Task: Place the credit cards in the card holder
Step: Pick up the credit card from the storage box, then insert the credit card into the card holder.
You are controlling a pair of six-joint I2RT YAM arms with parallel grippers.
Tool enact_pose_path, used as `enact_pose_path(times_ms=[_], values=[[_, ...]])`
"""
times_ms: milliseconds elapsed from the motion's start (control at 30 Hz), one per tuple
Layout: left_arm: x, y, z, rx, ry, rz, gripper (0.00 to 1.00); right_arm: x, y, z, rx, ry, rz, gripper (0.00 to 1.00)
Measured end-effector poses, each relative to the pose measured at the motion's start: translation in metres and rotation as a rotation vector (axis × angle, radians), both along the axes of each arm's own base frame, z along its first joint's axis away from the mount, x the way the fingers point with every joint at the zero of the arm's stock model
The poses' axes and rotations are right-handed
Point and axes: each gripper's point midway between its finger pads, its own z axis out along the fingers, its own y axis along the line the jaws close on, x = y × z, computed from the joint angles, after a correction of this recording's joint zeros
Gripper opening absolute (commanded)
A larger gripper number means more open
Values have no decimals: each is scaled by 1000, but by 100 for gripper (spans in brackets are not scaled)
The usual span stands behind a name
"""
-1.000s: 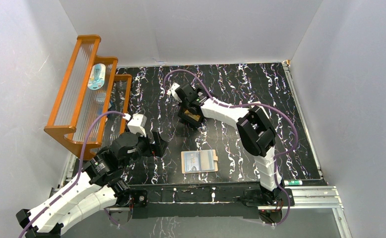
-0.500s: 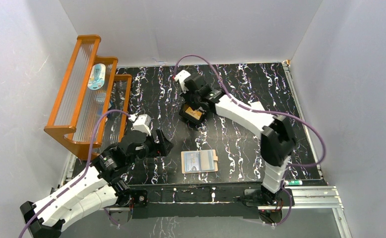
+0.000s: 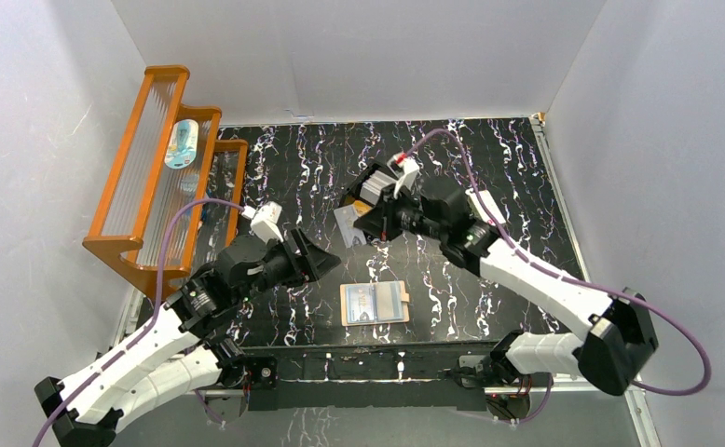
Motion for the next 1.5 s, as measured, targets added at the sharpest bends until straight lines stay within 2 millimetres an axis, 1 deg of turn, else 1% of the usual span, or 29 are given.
enact_pose_path(times_ms=[133,233,367,433,467,500,567,633,667,733,833,867,1000,1100,1167,1333,1400,1500], values=[[-2,-3,28,-107,-48,-5,68,-29,0,20,198,75,59,0],[-2,-5,39,-144,-71,-9,68,-46,0,37,333,112,110,0],[-1,-7,50,-168,-91,-15,62,-61,1,48,434,159,178,0],[-1,-8,54,-177,-101,-19,53,-67,2,51,468,183,210,0],[-1,-8,55,-179,-105,-20,46,-69,2,52,481,192,221,0],[-1,-9,57,-182,-108,-21,37,-71,3,53,492,201,233,0],[-1,-9,59,-189,-114,-25,23,-74,3,54,503,214,249,0],[-1,-10,62,-197,-122,-30,5,-76,2,54,510,223,260,3],[-1,-11,63,-203,-126,-33,0,-77,2,53,512,230,265,5],[-2,-12,67,-215,-135,-42,0,-79,2,51,510,243,268,12],[-4,-14,70,-224,-138,-55,0,-79,1,46,503,260,263,32],[-4,-15,70,-224,-136,-58,0,-78,1,45,498,267,258,36],[0,-17,65,-188,-108,-50,0,-73,0,27,435,305,202,48],[6,-19,52,-127,-67,-33,0,-68,-6,7,355,330,129,54],[10,-19,38,-76,-31,-20,0,-62,-12,-6,294,338,68,54],[18,-22,-9,84,95,0,0,-45,-33,-45,86,357,-112,53],[20,-23,-26,135,140,3,0,-41,-43,-65,-5,372,-168,54],[20,-24,-50,203,200,5,0,-39,-58,-104,-161,415,-231,54]])
